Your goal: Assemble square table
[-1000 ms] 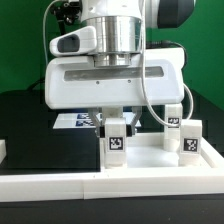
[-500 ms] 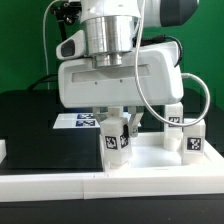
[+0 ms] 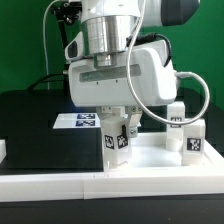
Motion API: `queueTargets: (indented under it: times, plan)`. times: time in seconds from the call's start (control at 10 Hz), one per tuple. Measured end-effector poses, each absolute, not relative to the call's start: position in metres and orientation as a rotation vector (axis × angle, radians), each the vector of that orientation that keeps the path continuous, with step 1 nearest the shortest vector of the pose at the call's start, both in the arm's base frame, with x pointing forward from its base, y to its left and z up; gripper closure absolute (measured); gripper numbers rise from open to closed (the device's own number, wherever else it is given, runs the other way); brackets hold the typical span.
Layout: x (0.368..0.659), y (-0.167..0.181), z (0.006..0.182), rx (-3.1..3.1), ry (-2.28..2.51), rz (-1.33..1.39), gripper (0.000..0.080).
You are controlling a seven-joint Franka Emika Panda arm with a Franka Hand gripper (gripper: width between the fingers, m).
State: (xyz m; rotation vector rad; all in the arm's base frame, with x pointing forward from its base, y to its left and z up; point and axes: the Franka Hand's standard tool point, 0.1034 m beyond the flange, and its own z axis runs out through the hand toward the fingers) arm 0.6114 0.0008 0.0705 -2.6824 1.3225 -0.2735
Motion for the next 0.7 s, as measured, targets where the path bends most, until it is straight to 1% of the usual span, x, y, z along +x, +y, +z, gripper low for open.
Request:
queueTargets:
  times: [0.1,0.2,0.3,0.4,0.7]
  plan:
    - [0.6114,0.0007,0.0705,-2.721,1.251,-0.28,0.0337]
    - [0.6114,0.0004,0.0706,-2.736,1.223,-0.282,0.0194]
    - [0.6115,0.0002,0.0706,-2.794,1.107,-0.291,0.0194]
    - [0.6118,0.0002,0.0709,-2.848,0.983,-0.301,0.0157]
    - [0.6126,-0.0007,0.0715,-2.986,0.574,-0.327,0.0151]
